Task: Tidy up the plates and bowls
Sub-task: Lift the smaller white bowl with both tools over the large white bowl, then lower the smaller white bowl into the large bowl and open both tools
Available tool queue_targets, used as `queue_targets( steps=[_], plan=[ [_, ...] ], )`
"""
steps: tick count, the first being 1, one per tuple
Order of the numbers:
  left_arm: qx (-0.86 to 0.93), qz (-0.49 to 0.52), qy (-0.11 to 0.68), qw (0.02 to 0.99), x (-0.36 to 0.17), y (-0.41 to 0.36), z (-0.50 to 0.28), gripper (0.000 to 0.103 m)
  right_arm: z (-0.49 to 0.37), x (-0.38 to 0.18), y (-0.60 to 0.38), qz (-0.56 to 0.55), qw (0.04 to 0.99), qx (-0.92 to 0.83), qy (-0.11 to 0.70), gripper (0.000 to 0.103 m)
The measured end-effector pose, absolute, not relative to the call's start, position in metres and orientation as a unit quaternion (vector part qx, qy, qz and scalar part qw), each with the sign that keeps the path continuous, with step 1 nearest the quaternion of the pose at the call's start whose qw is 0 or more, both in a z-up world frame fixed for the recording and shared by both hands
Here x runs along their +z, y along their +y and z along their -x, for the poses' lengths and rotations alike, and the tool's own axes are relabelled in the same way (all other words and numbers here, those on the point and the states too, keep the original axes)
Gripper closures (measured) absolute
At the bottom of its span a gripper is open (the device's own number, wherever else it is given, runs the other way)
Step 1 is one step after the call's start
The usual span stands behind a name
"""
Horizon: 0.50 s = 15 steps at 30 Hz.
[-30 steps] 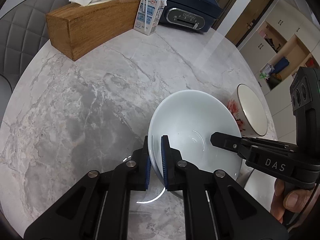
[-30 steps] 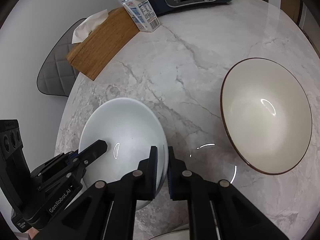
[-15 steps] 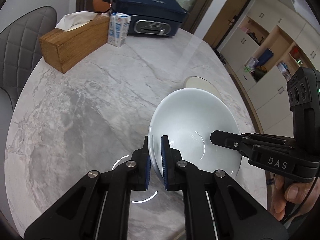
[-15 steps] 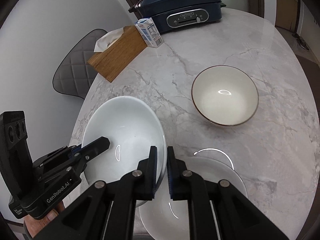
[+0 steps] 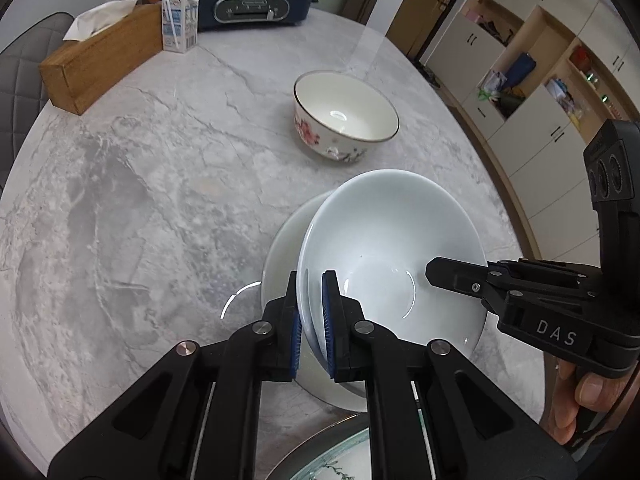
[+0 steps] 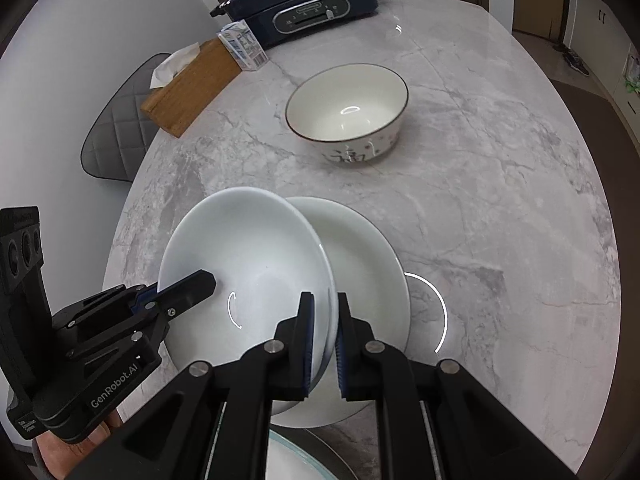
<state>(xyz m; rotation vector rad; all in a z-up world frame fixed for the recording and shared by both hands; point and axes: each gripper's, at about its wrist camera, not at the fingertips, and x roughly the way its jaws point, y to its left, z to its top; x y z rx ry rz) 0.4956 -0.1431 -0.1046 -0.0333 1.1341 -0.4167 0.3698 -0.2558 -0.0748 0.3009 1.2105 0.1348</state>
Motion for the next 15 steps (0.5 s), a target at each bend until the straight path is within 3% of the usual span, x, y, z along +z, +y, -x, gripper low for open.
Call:
queue_targets(
  steps=[15],
  plan=[
    [-0.182,0.004,0.542,0.820,-0.135,-0.152,-0.502,0.093,-0.370,-0.104,-0.253,-0.109,0.811,0.052,0.573,0.088]
  ],
)
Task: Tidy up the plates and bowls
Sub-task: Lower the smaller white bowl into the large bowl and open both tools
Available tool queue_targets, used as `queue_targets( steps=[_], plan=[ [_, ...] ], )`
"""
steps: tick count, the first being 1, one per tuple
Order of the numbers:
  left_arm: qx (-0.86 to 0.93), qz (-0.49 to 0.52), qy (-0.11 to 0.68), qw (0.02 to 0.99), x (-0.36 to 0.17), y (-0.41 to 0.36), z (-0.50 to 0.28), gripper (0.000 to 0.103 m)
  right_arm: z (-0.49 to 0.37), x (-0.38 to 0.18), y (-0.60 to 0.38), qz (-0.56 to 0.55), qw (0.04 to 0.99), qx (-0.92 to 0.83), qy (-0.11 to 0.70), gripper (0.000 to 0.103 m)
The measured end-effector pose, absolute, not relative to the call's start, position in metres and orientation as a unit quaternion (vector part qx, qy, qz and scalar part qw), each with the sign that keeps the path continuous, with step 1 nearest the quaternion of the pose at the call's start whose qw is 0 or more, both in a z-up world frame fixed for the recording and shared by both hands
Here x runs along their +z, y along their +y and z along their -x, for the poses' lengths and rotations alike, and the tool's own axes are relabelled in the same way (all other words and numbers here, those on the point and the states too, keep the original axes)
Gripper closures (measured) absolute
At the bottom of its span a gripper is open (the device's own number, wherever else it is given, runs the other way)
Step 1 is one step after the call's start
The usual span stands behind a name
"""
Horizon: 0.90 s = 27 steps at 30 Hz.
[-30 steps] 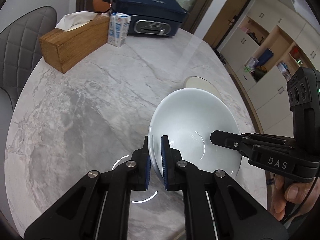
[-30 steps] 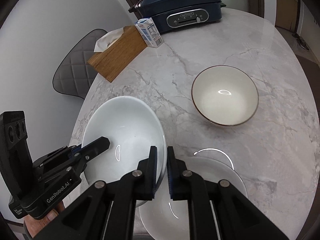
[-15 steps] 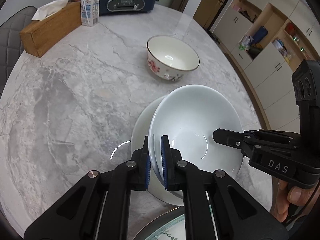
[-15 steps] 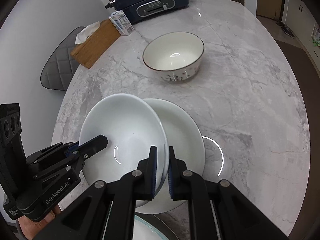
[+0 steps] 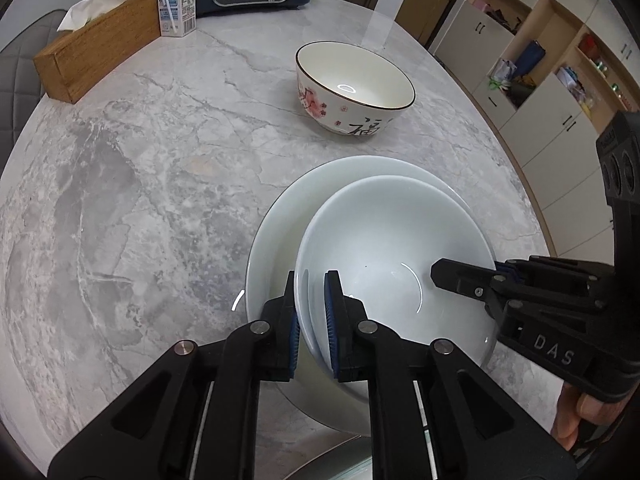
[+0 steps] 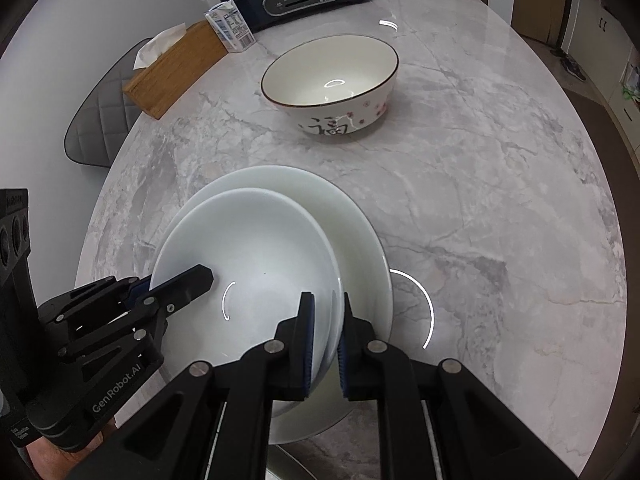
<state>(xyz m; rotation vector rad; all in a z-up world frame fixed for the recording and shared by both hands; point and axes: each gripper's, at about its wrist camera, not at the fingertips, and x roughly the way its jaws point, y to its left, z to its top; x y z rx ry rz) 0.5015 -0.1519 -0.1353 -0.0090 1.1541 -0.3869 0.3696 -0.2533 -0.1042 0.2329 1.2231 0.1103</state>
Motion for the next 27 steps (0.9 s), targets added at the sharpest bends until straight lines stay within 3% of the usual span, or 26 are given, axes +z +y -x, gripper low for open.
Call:
queue_targets(
  steps=[4,6,7,9,10,18,27],
  plan=[
    [-0.187,0.015,0.544,0.818,-0.132,-0.149,-0.499,0.091,-0.368,-0.103,-0.250,-0.105,0.811,0.058,0.573,0.080],
    [-0.192,0.018,0.541,0.819,-0.127,-0.147,-0.495,0.084,-0.365,-0.100,-0.248,-0.101,0.812,0.063,0.571,0.074],
    [-0.193,0.017,0.535,0.822,-0.122,-0.145,-0.492,0.080,-0.363,-0.098,-0.247,-0.099,0.815,0.064,0.567,0.071],
    [-0.202,0.016,0.521,0.829,-0.110,-0.143,-0.487,0.055,-0.359,-0.089,-0.246,-0.087,0.824,0.059,0.556,0.061],
    [-0.201,0.015,0.517,0.832,-0.103,-0.141,-0.485,0.052,-0.357,-0.085,-0.247,-0.085,0.828,0.056,0.552,0.057],
    [-0.205,0.058,0.486,0.847,-0.063,-0.118,-0.502,0.048,-0.358,-0.045,-0.275,-0.110,0.849,0.059,0.513,0.054],
    [-0.186,0.067,0.484,0.853,-0.062,-0.129,-0.604,0.047,-0.427,-0.035,-0.318,-0.188,0.852,0.042,0.487,0.053]
  ],
)
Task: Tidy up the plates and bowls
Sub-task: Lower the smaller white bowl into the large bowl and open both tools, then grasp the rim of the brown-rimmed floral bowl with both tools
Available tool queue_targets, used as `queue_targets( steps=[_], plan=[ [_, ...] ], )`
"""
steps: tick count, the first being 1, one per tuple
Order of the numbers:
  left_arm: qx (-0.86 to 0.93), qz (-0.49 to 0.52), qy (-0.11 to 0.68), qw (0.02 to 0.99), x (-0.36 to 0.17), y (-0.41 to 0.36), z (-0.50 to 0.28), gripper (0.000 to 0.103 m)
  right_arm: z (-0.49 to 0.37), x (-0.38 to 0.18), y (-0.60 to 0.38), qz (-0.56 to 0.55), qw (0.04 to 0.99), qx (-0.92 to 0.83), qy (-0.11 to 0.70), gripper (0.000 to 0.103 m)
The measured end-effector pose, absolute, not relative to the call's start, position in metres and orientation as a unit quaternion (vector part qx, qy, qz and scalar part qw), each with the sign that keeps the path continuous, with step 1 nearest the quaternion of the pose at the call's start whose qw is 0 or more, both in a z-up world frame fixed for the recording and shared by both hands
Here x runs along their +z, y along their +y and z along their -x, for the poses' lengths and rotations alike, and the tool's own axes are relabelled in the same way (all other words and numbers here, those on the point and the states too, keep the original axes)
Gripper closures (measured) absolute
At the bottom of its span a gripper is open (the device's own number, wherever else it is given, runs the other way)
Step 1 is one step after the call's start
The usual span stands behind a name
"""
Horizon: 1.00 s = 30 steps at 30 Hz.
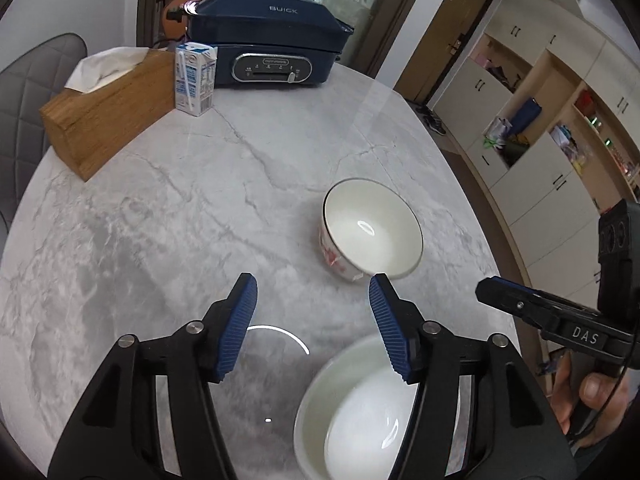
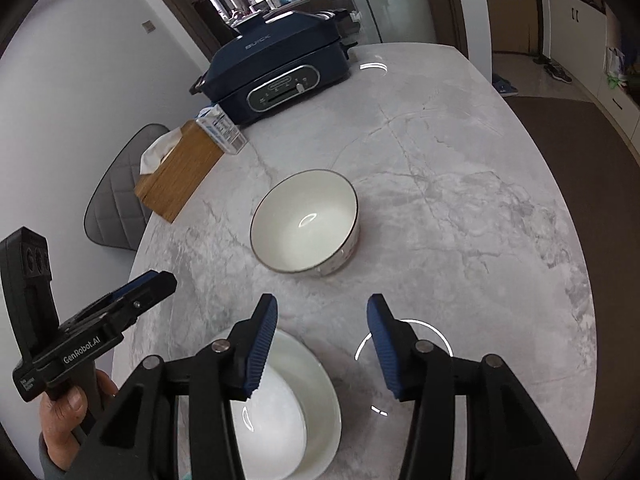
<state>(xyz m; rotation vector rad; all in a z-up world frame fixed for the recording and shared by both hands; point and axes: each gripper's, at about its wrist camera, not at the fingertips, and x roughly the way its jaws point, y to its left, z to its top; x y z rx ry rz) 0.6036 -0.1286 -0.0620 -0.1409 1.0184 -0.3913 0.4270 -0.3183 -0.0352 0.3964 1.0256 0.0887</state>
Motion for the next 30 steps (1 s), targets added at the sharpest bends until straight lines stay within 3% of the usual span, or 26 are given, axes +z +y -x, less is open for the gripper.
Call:
queue_targets(
  steps=[12,16,21,30],
  plan=[
    [-0.193,0.042,0.520,0.831,-0.124,-0.180,-0.665,0.046,-0.505,-0.093,-0.321,-0.201,0.831,0.032,0.518,0.053],
    [-0.188,0.025,0.534,0.824,-0.136,-0.188,-0.670,0.049,-0.513,-0.103,-0.321,-0.198,0.827,0.032,0.526,0.076],
    [-0.192,-0.006,0.535,0.823,-0.136,-0.196,-0.672,0.079,-0.514,-0.106,-0.318,-0.194,0.825,0.039,0.530,0.081],
    [-0.190,-0.001,0.540,0.820,-0.136,-0.193,-0.673,0.087,-0.512,-0.103,-0.319,-0.192,0.828,0.026,0.527,0.086]
  ],
)
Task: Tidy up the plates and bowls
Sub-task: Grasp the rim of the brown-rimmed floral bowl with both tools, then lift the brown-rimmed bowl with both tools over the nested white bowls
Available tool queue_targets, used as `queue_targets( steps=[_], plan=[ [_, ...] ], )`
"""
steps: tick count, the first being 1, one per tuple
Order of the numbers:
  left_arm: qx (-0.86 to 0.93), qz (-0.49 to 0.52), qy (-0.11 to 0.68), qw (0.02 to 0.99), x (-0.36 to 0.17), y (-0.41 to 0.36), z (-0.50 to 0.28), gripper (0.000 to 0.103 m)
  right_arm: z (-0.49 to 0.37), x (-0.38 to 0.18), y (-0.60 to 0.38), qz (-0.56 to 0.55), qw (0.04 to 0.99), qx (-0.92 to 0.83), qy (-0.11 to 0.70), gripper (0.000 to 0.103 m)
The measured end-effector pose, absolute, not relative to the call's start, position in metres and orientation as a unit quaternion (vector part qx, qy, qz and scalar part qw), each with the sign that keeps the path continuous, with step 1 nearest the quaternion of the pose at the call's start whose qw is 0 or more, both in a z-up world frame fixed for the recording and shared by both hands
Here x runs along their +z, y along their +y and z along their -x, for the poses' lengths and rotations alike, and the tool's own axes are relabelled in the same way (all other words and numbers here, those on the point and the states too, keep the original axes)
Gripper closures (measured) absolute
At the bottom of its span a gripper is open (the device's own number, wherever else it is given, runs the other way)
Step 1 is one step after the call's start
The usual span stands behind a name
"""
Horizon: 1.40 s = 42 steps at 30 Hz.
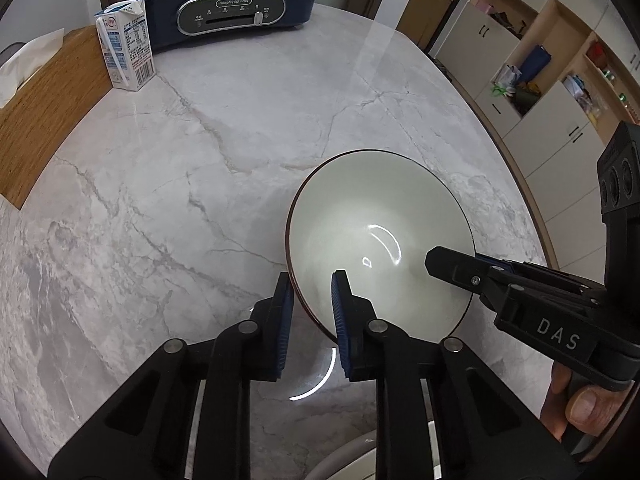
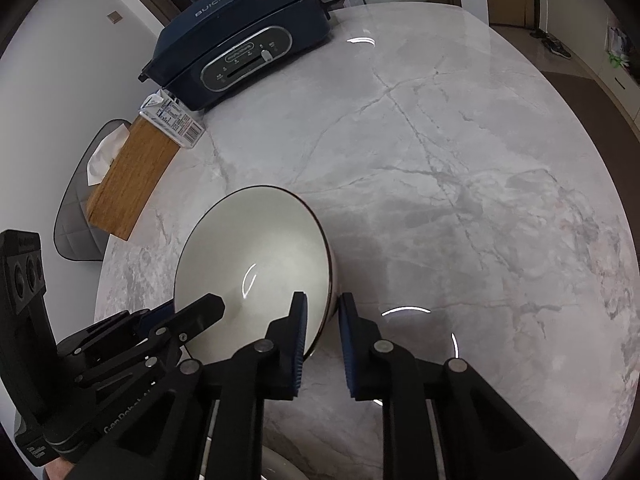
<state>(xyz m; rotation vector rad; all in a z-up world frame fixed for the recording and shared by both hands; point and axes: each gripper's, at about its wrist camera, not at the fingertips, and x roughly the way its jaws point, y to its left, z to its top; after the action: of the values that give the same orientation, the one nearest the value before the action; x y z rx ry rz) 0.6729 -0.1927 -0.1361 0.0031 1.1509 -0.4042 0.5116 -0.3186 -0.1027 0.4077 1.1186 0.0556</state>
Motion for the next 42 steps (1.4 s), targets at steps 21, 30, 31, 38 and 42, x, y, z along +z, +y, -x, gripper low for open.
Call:
queue_targets(
  steps=[21,30,31,38,42],
  plan=[
    [-0.215,-0.001,0.507,0.834,-0.049,-0.176,-0.593,0.087,-0.447,-0.026,-0.303,-0.174,0.846,0.050,0.502,0.087],
    [-0.219,-0.008,0.514,0.829,-0.034,-0.151,-0.518,0.087,-0.388,-0.008,-0.274,-0.157,0.844,0.069,0.508,0.087],
    [-0.218,-0.010,0.516,0.828,-0.036,-0.148,-0.511,0.087,-0.382,-0.010,-0.271,-0.155,0.843,0.070,0.510,0.087],
    [-0.213,-0.016,0.534,0.818,-0.058,-0.137,-0.478,0.087,-0.356,-0.030,-0.258,-0.151,0.832,0.071,0.529,0.087],
    [-0.210,-0.016,0.546,0.811,-0.078,-0.138,-0.477,0.087,-0.353,-0.043,-0.257,-0.148,0.828,0.063,0.537,0.087]
  ],
)
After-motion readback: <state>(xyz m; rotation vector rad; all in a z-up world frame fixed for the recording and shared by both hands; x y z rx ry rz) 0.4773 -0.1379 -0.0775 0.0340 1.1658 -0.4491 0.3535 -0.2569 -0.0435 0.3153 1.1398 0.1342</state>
